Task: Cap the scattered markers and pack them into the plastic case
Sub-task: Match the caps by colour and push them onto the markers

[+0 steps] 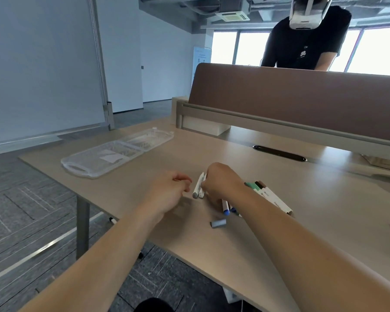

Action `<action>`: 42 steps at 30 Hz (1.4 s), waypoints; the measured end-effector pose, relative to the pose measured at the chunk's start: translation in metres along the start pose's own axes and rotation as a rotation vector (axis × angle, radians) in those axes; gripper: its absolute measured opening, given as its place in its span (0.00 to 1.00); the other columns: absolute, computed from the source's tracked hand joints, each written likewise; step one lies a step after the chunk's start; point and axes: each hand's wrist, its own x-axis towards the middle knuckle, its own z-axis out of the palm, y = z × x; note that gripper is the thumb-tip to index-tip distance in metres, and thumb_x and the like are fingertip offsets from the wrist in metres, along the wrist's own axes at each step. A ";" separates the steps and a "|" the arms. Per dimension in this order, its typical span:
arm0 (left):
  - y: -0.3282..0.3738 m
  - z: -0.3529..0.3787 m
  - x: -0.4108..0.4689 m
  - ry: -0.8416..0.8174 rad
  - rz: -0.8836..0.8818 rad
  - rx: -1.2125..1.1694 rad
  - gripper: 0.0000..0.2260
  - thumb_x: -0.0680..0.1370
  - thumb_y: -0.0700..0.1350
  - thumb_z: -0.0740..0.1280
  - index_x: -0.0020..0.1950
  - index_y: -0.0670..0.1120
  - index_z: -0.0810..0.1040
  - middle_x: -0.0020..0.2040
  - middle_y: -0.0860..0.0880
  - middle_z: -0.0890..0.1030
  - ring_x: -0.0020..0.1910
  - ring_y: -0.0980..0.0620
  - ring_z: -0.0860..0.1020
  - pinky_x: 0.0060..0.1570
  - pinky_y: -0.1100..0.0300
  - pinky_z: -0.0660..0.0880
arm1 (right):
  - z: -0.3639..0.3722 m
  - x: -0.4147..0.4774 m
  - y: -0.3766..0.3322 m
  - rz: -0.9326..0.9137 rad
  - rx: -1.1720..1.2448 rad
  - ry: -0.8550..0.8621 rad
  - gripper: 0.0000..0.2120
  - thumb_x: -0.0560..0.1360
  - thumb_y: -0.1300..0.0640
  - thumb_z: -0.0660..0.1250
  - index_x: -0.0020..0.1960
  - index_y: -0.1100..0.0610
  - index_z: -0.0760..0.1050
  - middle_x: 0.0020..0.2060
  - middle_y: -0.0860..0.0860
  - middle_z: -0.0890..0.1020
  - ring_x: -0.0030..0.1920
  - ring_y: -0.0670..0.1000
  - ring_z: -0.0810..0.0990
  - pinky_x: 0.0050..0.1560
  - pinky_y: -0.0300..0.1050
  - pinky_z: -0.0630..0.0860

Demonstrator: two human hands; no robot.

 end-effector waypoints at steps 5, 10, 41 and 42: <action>-0.008 0.002 0.001 -0.006 -0.004 0.033 0.08 0.78 0.40 0.66 0.42 0.51 0.79 0.37 0.51 0.81 0.33 0.54 0.73 0.38 0.60 0.69 | 0.005 0.012 -0.018 0.035 -0.141 -0.188 0.03 0.72 0.58 0.70 0.44 0.57 0.81 0.40 0.54 0.82 0.37 0.52 0.78 0.41 0.42 0.72; -0.005 0.002 -0.002 -0.008 0.022 0.086 0.07 0.77 0.42 0.66 0.42 0.53 0.79 0.41 0.49 0.83 0.35 0.55 0.75 0.38 0.60 0.69 | 0.000 0.004 -0.020 0.045 -0.151 -0.163 0.14 0.75 0.58 0.68 0.32 0.57 0.71 0.31 0.53 0.75 0.32 0.51 0.72 0.41 0.43 0.70; 0.055 0.086 -0.043 -0.277 0.259 0.653 0.07 0.79 0.46 0.64 0.51 0.43 0.78 0.47 0.44 0.81 0.41 0.48 0.77 0.41 0.51 0.75 | -0.056 -0.070 0.100 0.023 0.373 -0.062 0.05 0.72 0.59 0.63 0.40 0.62 0.72 0.37 0.62 0.82 0.33 0.56 0.75 0.30 0.41 0.70; 0.055 0.084 -0.041 -0.239 0.224 0.534 0.06 0.79 0.46 0.64 0.52 0.45 0.78 0.46 0.46 0.80 0.40 0.50 0.76 0.36 0.56 0.74 | -0.056 -0.071 0.100 0.014 0.382 -0.061 0.06 0.74 0.59 0.63 0.40 0.62 0.72 0.36 0.61 0.80 0.33 0.56 0.75 0.30 0.41 0.70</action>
